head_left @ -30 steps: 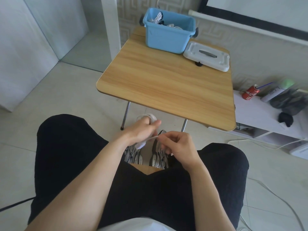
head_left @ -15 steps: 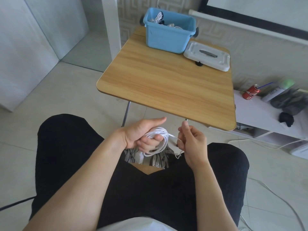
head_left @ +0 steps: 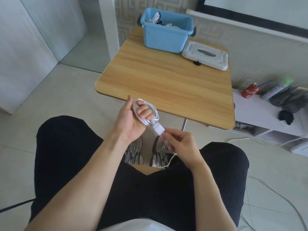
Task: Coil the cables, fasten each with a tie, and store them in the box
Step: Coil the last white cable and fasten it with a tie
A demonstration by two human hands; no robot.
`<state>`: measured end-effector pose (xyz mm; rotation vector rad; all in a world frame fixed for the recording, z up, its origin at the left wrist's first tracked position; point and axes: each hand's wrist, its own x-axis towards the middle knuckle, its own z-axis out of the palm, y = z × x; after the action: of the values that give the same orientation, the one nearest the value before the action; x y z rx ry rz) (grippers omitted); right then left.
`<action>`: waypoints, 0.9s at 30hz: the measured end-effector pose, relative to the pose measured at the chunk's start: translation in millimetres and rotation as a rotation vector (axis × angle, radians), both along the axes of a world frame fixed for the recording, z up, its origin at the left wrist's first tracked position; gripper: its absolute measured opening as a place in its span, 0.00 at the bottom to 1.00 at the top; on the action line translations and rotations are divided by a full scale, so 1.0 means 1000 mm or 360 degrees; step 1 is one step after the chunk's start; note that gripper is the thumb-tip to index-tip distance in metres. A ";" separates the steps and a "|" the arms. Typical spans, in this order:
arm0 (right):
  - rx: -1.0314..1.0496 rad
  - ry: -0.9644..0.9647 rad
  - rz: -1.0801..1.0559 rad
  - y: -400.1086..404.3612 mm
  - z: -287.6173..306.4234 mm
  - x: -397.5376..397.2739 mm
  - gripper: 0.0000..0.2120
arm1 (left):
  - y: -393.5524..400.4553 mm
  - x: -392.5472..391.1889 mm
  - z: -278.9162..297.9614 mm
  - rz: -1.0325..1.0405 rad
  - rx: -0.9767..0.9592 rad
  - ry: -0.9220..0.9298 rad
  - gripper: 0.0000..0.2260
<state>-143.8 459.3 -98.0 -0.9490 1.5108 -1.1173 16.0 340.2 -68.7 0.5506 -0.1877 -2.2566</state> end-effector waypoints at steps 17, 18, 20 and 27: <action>0.0169 0.0646 0.0208 0.001 0.000 0.011 0.02 | 0.025 -0.021 -0.028 -0.1112 -0.1988 -0.2298 0.19; 0.0148 0.0601 0.0145 0.002 0.001 0.010 0.01 | 0.025 -0.022 -0.028 -0.1132 -0.1913 -0.2263 0.19; 0.0080 0.0521 -0.0018 0.003 0.006 0.009 0.07 | 0.024 -0.019 -0.026 -0.1143 -0.1726 -0.2111 0.21; -0.0268 0.0361 -0.0214 0.006 0.011 -0.001 0.16 | 0.019 -0.002 -0.006 -0.1743 -0.1248 -0.1524 0.33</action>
<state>-144.8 465.3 -87.0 -1.1337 1.7038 -1.2835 14.3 359.6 -74.8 1.2023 -2.1656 -2.3093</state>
